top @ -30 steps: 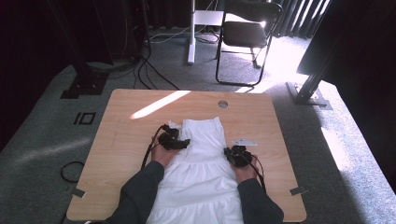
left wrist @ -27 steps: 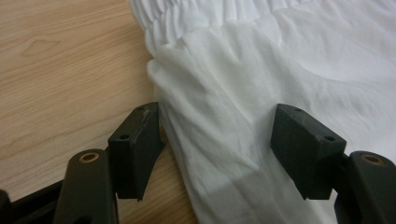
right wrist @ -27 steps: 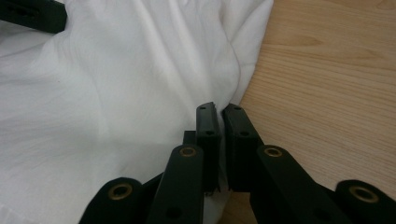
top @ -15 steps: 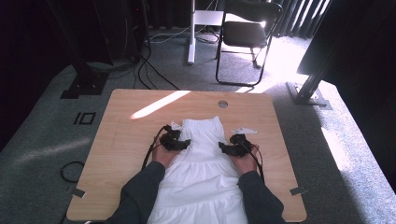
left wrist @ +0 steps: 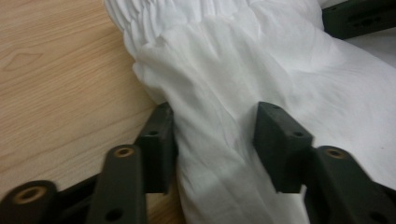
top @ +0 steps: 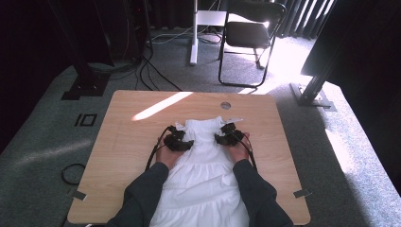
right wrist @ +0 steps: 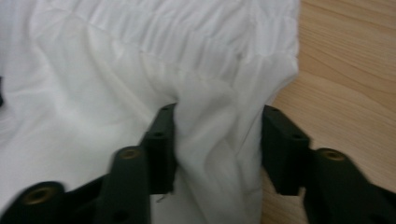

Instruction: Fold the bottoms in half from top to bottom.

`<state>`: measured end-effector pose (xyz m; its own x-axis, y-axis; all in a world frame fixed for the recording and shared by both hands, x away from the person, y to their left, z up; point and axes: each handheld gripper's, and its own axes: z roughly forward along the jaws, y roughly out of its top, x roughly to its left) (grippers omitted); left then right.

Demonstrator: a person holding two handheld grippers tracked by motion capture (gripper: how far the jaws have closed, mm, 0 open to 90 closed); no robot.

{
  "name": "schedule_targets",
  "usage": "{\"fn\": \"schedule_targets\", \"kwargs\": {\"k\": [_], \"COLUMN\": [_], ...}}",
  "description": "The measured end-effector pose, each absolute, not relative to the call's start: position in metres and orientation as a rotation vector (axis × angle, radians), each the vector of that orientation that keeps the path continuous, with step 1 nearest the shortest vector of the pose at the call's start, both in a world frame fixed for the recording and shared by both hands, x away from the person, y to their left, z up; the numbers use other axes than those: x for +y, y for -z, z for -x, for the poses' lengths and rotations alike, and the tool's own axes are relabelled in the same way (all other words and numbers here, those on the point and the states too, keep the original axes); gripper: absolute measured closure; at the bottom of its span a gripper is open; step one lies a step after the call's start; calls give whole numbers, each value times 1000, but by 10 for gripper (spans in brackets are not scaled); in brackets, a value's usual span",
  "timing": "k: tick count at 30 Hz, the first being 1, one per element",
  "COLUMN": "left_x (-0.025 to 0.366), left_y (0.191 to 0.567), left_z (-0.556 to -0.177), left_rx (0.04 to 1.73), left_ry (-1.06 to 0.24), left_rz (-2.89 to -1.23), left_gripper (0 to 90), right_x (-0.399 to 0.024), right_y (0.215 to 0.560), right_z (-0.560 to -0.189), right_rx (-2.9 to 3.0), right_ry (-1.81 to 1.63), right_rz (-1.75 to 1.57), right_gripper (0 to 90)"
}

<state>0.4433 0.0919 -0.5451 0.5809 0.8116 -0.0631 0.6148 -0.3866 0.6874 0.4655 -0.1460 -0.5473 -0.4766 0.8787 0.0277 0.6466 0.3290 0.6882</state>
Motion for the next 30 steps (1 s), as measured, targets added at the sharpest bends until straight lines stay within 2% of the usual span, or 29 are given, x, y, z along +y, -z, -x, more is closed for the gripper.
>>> {"fn": "schedule_targets", "kwargs": {"k": [3, 4, 6, 9, 12, 19, 22, 25, 30], "left_x": [92, 92, 93, 100, 106, 112, 112, 113, 114], "left_y": [543, 544, 542, 527, 499, 405, 376, 367, 375], "left_z": [-451, -454, -458, -464, -470, -480, -481, -480, -472], "left_rx": [1154, 1158, 1159, 1123, 1077, 961, 918, 905, 894], "left_ry": [-269, -237, -252, -276, -308, -459, -499, -505, -476], "left_rz": [-2119, -2109, -2106, -2080, -2024, -1889, -1872, -1874, -1917], "left_gripper": [751, 814, 847, 856, 856, 854, 851, 850, 844], "right_x": [-142, -141, -142, -149, -157, -162, -163, -163, -163], "right_y": [545, 545, 543, 534, 509, 419, 383, 368, 374], "right_z": [-469, -470, -473, -474, -477, -482, -480, -478, -466], "right_rx": [2263, 2270, 2273, 2260, 2227, 2050, 1982, 1976, 2014], "right_ry": [-927, -933, -935, -988, -1086, -1234, -1262, -1267, -1255], "right_rz": [-1378, -1395, -1410, -1414, -1364, -1195, -1124, -1105, -1102], "right_gripper": [804, 834, 851, 855, 855, 854, 852, 850, 847]}}
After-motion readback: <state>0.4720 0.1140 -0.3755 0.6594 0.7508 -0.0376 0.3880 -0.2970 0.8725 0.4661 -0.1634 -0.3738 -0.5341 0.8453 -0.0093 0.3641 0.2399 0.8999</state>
